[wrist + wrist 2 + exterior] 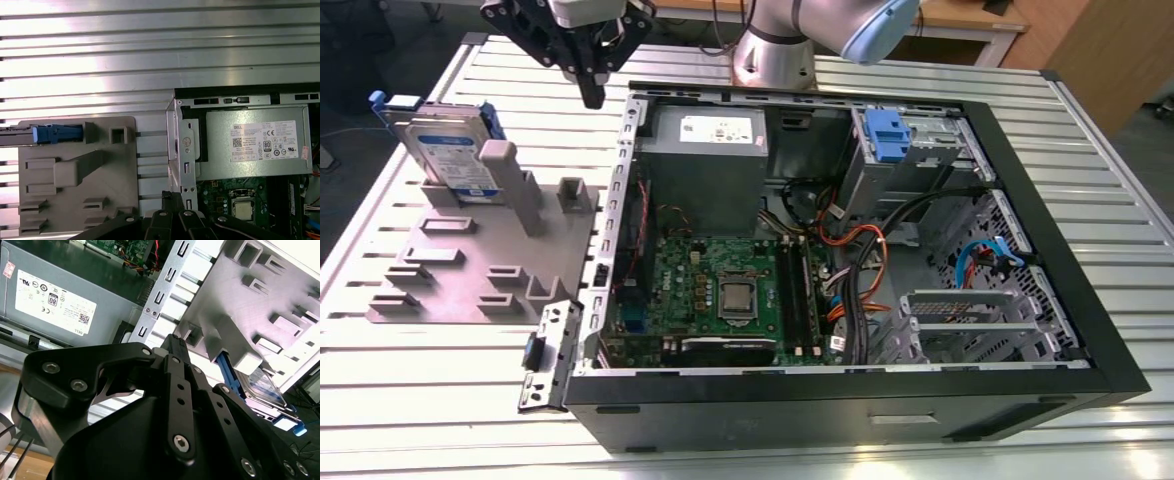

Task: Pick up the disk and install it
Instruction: 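Reach for the disk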

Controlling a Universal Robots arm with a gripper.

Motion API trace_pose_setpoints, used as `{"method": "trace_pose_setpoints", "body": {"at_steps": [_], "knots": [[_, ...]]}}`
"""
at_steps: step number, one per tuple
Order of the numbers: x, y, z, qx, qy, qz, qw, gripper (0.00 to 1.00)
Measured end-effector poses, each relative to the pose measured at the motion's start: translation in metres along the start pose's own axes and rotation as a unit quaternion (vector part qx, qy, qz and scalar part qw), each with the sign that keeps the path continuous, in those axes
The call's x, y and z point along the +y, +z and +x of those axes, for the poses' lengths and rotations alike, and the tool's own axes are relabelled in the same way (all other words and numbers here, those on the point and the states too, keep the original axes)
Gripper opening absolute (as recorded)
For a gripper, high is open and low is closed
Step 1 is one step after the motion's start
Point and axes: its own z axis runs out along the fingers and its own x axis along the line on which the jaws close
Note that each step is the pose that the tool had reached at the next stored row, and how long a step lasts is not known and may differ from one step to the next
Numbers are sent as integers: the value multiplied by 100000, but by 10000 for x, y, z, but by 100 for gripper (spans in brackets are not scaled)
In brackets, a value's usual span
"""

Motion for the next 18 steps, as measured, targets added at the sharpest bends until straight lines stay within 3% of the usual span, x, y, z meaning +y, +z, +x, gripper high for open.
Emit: {"method": "trace_pose_setpoints", "body": {"at_steps": [18], "knots": [[-1,8,5,2,1,-3,100000,11]]}}
